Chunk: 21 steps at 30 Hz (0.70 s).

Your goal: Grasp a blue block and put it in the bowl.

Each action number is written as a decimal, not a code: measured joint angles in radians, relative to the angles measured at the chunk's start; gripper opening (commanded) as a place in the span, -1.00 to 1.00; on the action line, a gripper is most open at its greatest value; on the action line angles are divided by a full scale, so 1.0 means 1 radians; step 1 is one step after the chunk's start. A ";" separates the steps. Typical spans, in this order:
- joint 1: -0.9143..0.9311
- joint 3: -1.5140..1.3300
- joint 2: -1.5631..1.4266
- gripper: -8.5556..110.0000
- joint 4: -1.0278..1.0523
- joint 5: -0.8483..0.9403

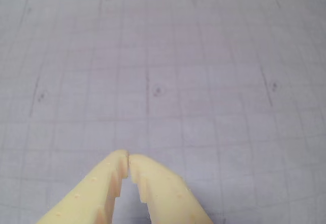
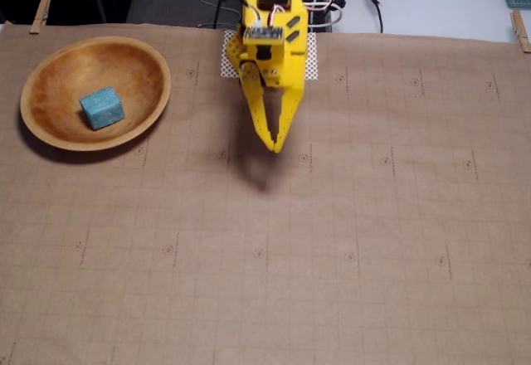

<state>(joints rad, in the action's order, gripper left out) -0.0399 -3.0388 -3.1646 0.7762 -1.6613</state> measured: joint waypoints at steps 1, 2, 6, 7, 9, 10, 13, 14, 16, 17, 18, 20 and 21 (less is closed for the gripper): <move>0.002 -0.040 -0.035 -0.91 0.000 0.015; 0.002 -0.072 -0.064 -0.91 0.000 0.028; 0.002 -0.117 -0.153 -0.91 0.035 0.055; 0.002 -0.115 -0.176 -0.91 0.064 0.061; 0.002 -0.115 -0.201 -0.91 0.118 0.067; 0.002 -0.114 -0.218 -0.91 0.160 0.067; 0.002 -0.112 -0.261 -0.91 0.304 0.071; 0.002 -0.112 -0.264 -0.91 0.356 0.071; 0.002 -0.112 -0.265 -0.91 0.408 0.071; 0.002 -0.112 -0.265 -0.91 0.431 0.071; 0.002 -0.112 -0.265 -0.91 0.446 0.071; 0.002 -0.112 -0.265 -0.91 0.472 0.071; 0.002 -0.112 -0.265 -0.91 0.486 0.071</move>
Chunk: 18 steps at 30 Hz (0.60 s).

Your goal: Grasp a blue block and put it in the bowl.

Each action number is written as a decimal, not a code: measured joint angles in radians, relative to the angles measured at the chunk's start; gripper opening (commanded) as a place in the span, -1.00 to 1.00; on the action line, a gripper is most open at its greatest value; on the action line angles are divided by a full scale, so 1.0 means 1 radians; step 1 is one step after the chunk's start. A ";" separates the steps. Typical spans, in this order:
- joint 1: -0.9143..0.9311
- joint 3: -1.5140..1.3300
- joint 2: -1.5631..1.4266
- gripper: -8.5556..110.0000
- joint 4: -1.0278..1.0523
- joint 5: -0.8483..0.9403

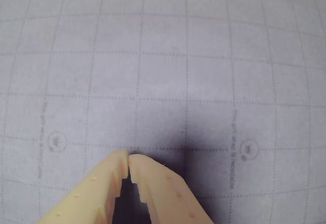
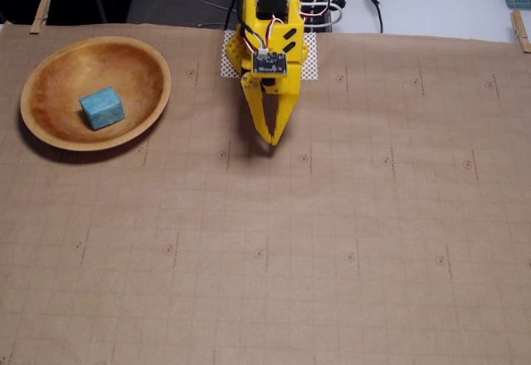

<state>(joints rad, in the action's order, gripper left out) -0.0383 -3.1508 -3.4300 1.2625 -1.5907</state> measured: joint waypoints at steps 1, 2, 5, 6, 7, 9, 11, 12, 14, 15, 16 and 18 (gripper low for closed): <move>0.000 0.000 0.000 -0.91 0.026 0.000; 0.000 0.000 0.000 -0.91 0.038 0.000; 0.000 0.000 0.000 -0.91 0.092 0.000; 0.000 0.000 0.000 -0.91 0.095 0.000; 0.000 0.000 -0.002 -0.91 0.095 0.000; 0.000 0.000 -0.002 -0.91 0.095 0.000; 0.000 0.000 -0.002 -0.91 0.095 0.000; 0.000 0.000 -0.002 -0.91 0.095 0.000; 0.000 0.000 -0.002 -0.91 0.095 0.000; 0.000 0.000 -0.002 -0.91 0.095 0.000; 0.000 0.000 -0.002 -0.91 0.095 0.000; 0.000 0.000 -0.002 -0.91 0.095 0.000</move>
